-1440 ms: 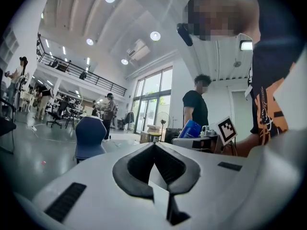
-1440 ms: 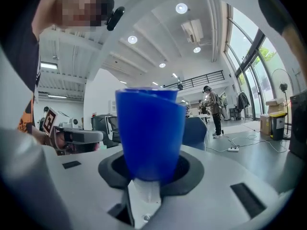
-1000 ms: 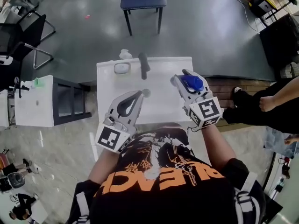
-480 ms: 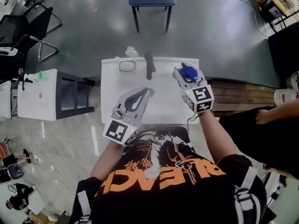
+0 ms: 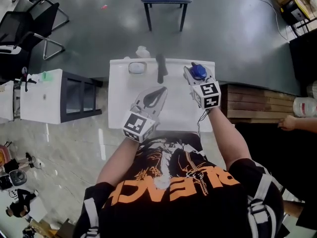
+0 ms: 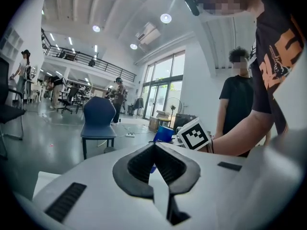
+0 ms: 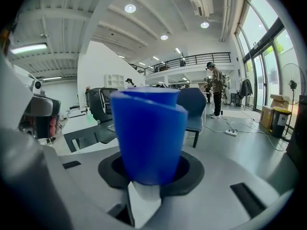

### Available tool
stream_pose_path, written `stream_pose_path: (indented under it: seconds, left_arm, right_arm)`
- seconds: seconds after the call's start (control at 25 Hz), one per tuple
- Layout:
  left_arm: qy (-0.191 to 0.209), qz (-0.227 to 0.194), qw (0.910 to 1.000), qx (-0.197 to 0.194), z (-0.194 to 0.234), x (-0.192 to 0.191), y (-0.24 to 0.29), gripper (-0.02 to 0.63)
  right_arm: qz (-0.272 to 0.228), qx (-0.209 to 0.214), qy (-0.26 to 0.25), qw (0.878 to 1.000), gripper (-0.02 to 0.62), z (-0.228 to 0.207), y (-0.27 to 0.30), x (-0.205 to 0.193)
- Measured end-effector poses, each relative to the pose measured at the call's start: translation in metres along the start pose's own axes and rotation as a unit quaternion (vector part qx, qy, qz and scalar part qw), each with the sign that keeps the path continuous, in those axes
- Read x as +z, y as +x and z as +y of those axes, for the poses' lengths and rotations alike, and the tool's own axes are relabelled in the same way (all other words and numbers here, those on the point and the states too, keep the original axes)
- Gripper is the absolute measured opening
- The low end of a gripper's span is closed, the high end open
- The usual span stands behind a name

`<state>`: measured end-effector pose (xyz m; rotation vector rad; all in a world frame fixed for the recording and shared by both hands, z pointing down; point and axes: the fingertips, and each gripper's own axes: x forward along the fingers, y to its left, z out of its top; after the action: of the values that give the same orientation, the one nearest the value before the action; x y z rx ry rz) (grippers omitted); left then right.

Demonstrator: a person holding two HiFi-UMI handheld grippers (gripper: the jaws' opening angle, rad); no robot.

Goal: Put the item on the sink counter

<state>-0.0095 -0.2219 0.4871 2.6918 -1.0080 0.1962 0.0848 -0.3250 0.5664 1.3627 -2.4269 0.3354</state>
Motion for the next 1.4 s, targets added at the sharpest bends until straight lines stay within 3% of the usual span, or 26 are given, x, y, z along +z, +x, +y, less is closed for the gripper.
stream_pose_path:
  seconds: [0.48, 1.04, 1.4]
  left_arm:
    - [-0.007, 0.050, 0.9984, 0.026, 0.006, -0.030, 0.018, 0.015]
    - [-0.015, 0.067, 0.9965, 0.046, 0.006, -0.045, 0.011, 0.017]
    - [-0.021, 0.070, 0.9958, 0.055, 0.011, -0.049, 0.010, 0.017]
  right_arm:
    - [0.026, -0.008, 0.002, 1.000, 0.144, -0.023, 0.040, -0.030]
    - [0.072, -0.003, -0.023, 0.997, 0.144, -0.030, 0.081, -0.071]
    - [0.072, -0.002, -0.031, 0.997, 0.144, -0.031, 0.090, -0.077]
